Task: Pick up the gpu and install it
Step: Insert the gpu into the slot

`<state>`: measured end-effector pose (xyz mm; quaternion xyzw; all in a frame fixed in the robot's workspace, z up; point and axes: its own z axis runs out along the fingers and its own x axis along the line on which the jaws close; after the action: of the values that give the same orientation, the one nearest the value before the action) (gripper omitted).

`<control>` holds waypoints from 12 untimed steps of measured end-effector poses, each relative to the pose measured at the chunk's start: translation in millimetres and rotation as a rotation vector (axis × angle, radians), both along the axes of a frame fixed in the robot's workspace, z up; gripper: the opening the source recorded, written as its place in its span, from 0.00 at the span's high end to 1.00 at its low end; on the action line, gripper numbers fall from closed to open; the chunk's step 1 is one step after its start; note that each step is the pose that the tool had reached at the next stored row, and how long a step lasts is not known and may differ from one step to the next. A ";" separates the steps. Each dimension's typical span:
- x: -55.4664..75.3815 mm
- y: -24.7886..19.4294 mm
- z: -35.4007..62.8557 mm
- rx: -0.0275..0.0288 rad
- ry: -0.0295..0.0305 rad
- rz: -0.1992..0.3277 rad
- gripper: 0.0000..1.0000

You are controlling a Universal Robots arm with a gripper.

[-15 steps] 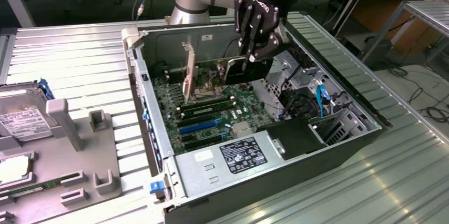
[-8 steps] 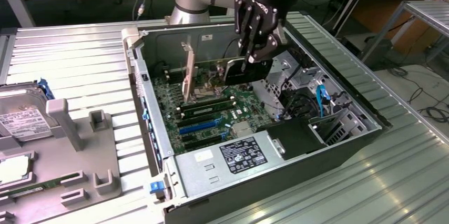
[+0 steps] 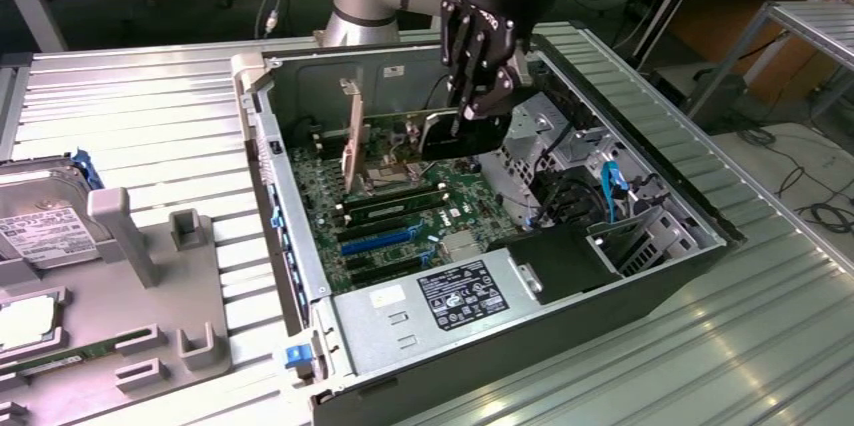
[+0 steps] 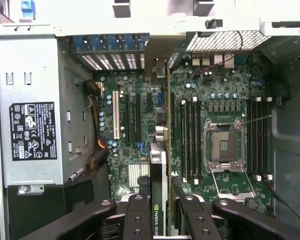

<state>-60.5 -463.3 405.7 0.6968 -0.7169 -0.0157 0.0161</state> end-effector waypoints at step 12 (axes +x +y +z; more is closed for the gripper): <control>0.3 13.7 -12.5 0.0004 -0.0023 -0.003 0.73</control>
<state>-60.2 -449.7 393.1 0.6959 -0.7178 -0.0150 0.0151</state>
